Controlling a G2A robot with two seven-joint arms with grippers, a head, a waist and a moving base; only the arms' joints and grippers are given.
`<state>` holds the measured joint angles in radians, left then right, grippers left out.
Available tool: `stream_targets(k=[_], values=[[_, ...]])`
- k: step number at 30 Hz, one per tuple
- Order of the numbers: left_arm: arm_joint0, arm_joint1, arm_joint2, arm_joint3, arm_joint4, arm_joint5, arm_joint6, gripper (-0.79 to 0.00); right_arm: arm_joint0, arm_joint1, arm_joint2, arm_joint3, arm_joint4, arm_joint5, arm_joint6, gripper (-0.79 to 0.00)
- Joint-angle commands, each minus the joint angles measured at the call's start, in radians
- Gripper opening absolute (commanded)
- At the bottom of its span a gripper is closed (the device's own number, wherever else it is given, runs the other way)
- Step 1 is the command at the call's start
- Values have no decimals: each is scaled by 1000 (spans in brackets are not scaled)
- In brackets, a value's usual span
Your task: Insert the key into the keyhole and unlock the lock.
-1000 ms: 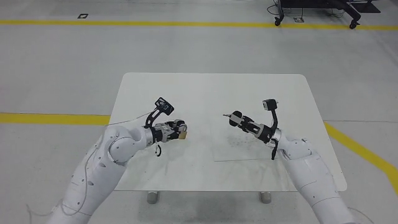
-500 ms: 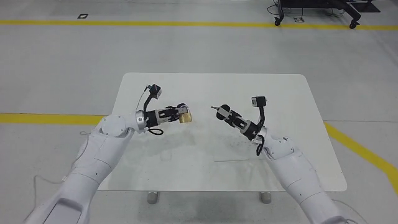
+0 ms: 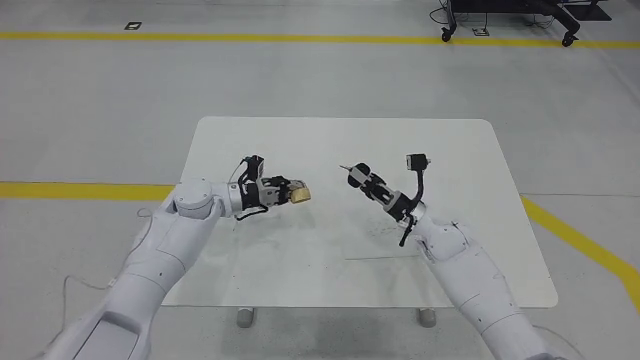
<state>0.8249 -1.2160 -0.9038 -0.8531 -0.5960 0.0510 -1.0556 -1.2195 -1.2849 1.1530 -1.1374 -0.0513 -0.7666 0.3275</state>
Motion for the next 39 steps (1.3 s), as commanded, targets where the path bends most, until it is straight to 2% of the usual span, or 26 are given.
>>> stream_targets(k=[1,4,12,15,18,22,25,27,30,39], values=[[-32,-16,9,34,-41,37,11,-785,-15,-2,8,-9,-48,51,-87,-785],[-35,-18,9,38,-47,34,16,-785,-39,-1,20,-40,-89,81,-146,-785],[-26,-18,6,36,-49,28,36,-785,-39,-1,20,-40,-89,81,-146,-785],[18,-22,-8,15,-60,-9,172,-785,-40,-2,16,-45,-87,93,-145,-785],[25,-38,2,-12,-43,-30,352,-785,-37,-14,-9,-64,-15,201,-151,-785],[-3,-67,29,-21,-76,9,429,-785,-60,-27,-38,-113,121,374,-122,-785],[-42,-88,54,-1,-86,42,444,-785,-94,-28,-35,-181,137,434,-145,-785],[-74,-108,76,18,-92,60,447,-785,-145,-26,-29,-250,93,477,-206,-785],[-106,-128,101,48,-94,79,442,-785,-212,-23,-24,-355,84,535,-232,-785],[-106,-128,101,48,-94,79,442,-785,-219,-22,-23,-366,84,543,-232,-785]])
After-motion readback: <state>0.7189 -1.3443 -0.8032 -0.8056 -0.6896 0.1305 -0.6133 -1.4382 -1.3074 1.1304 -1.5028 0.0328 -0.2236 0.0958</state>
